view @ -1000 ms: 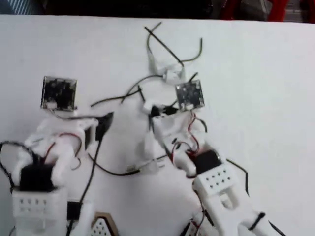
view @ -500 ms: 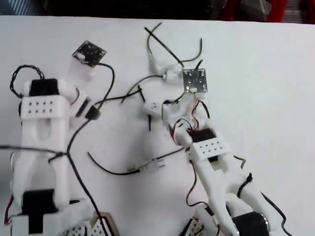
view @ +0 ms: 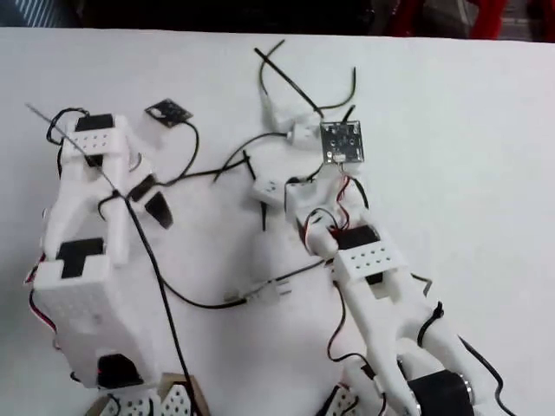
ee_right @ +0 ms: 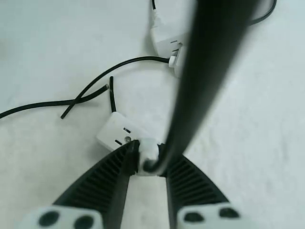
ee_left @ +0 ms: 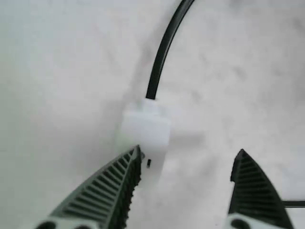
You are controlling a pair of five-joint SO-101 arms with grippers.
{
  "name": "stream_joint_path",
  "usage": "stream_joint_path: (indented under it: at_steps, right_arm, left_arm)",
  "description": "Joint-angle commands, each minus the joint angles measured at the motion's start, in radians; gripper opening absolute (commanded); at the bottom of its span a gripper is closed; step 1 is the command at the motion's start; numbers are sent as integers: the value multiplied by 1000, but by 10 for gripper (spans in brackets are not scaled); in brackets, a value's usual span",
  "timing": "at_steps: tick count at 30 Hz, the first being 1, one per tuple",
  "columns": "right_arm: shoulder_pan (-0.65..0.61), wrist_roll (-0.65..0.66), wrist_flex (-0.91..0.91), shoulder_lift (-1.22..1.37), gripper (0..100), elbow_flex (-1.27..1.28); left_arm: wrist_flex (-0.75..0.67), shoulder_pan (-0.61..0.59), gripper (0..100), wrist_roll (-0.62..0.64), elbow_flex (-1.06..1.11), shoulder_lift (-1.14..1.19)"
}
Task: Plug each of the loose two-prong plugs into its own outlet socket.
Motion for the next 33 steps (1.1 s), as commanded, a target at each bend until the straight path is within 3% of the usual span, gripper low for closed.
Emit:
stream_joint_path:
  at_steps: [1,8,16,26,33]
  right_arm:
    - [12,-6,-19,-5,17,-49]
    - [7,-6,-19,-5,17,-49]
    - [5,-6,-16,-5,17,-49]
    - [5,-6,-13,-5,17,-49]
    - [5,-5,-13,-5,17,-49]
  left_arm:
    - [6,-41,308,-11,-155,119]
    - [12,-131,312,-14,-408,309]
    - [186,-151,312,-6,-730,420]
    - [195,-211,312,41,-1019,536]
    - [385,-196,313,-2,-1241,545]
